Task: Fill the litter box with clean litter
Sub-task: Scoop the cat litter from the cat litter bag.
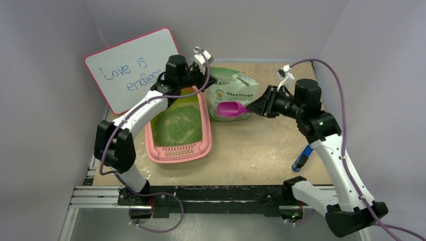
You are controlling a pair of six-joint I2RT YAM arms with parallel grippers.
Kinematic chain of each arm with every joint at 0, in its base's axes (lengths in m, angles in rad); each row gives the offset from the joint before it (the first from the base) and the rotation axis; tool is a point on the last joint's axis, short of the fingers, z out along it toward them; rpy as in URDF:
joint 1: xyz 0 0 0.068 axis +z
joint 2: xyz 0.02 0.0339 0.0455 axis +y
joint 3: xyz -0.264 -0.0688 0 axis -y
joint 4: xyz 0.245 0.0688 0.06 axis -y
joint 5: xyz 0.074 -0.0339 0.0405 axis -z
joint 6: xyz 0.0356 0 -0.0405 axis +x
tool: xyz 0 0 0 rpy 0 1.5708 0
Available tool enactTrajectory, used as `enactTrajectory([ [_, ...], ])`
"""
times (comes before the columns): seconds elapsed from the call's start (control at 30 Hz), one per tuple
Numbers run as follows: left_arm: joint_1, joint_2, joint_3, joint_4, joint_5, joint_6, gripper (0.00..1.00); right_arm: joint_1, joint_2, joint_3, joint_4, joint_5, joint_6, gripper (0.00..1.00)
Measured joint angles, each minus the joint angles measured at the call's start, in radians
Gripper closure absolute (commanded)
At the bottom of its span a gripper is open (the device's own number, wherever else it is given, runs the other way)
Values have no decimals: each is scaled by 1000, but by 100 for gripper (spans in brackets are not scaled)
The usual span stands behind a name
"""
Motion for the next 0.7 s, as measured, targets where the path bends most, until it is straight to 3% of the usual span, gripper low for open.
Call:
enactTrajectory([
  [0.33,0,-3,-2,-1,0,8,100,-102,11,134,-183,-11,-77,100],
  [0.7,-5,-5,-2,-2,0,16,100,-109,77,443,-360,291,-177,100],
])
